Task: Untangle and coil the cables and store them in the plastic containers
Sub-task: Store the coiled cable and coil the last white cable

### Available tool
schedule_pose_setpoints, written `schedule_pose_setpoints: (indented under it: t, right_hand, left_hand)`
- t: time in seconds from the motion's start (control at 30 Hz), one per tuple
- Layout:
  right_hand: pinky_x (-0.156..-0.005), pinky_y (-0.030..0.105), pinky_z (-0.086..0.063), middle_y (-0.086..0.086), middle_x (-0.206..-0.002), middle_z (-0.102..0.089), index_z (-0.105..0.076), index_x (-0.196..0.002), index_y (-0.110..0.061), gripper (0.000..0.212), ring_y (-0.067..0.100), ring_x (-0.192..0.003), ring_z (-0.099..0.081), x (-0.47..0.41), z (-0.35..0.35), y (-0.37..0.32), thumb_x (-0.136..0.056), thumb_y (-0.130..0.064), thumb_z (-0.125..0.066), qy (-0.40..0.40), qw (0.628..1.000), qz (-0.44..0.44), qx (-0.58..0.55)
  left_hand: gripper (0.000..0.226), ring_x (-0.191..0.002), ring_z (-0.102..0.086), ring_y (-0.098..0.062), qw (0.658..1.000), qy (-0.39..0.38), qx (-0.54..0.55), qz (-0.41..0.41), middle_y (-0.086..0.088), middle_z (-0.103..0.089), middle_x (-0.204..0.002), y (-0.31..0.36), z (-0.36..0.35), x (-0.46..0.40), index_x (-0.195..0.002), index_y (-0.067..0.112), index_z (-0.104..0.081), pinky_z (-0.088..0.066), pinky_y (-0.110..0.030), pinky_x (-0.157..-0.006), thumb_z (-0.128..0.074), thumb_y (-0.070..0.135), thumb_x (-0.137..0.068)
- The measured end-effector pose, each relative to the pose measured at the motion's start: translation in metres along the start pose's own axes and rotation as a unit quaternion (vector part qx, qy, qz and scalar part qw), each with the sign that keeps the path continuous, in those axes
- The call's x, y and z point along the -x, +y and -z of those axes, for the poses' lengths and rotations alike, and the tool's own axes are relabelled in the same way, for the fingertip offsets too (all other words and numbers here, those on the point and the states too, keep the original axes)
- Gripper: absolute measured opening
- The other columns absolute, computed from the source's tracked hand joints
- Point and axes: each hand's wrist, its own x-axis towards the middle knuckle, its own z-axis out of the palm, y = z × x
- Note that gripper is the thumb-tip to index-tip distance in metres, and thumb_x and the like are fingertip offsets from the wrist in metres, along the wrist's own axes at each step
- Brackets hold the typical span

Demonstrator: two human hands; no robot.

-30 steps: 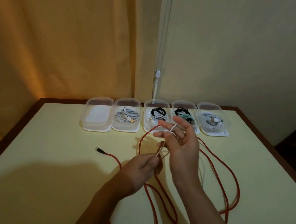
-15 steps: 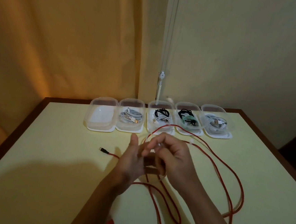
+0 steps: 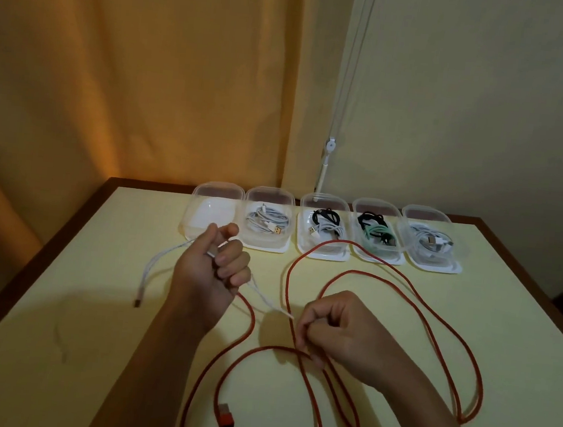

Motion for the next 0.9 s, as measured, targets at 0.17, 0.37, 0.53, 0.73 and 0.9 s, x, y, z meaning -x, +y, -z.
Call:
schedule_pose_setpoints:
  t: [0.17,0.37,0.53,0.73,0.9]
  right_hand:
    - [-0.056,0.036,-0.044,-0.007,-0.058,-0.063,-0.074,-0.068,-0.027,0.035,0.018,-0.054,-0.052,-0.007,0.008,0.009,-0.088,-0.004,-0.057,0.187,0.978,-0.018,0.094]
    - [-0.042,0.014,-0.032,-0.002,-0.069,-0.066,-0.073,-0.089,-0.035,0.034,0.003,-0.043,-0.044,-0.016,0.018,0.027,-0.101,-0.012,-0.049,0.310,0.943,-0.038,0.116]
    - [-0.054,0.022,-0.037,-0.004,-0.078,-0.066,-0.069,-0.097,-0.031,0.034,0.001,-0.052,-0.051,-0.021,0.015,0.033,-0.104,-0.010,-0.043,0.339,0.931,-0.058,0.125]
    - [-0.069,0.021,-0.039,-0.013,-0.096,-0.062,-0.067,-0.091,-0.028,0.017,0.009,-0.090,-0.057,-0.022,0.004,0.033,-0.098,-0.016,-0.056,0.311,0.929,-0.072,0.188]
    - [-0.070,0.026,-0.043,-0.009,-0.088,-0.057,-0.051,-0.090,-0.028,0.013,0.008,-0.078,-0.050,-0.025,-0.009,0.018,-0.095,-0.019,-0.059,0.351,0.916,0.025,0.190]
  left_hand:
    - [0.042,-0.043,-0.028,-0.009,0.999,0.022,-0.004,-0.027,0.004,-0.030,-0.052,0.005,0.004,0.000,-0.083,0.011,-0.052,-0.033,-0.023,-0.045,-0.031,0.041,-0.104]
    - [0.048,-0.043,-0.022,-0.009,0.999,0.025,0.011,-0.042,0.005,-0.026,-0.052,0.009,0.002,0.002,-0.088,0.011,-0.053,-0.031,-0.023,-0.046,-0.026,0.048,-0.105]
    - [0.055,-0.042,-0.020,-0.008,0.991,0.067,-0.105,-0.048,0.006,-0.025,-0.052,0.004,-0.002,0.004,-0.083,0.018,-0.042,-0.021,-0.022,-0.041,-0.019,0.066,-0.098]
    - [0.027,-0.045,-0.025,-0.005,0.967,-0.006,-0.234,-0.097,0.006,-0.030,-0.054,-0.004,-0.001,0.002,-0.086,0.013,-0.046,-0.023,-0.018,-0.040,-0.031,0.022,-0.107]
    - [0.027,-0.057,-0.031,-0.009,0.986,-0.099,-0.128,-0.046,0.002,-0.035,-0.066,-0.011,-0.006,0.004,-0.100,0.008,-0.052,-0.034,-0.020,-0.050,-0.028,0.020,-0.107]
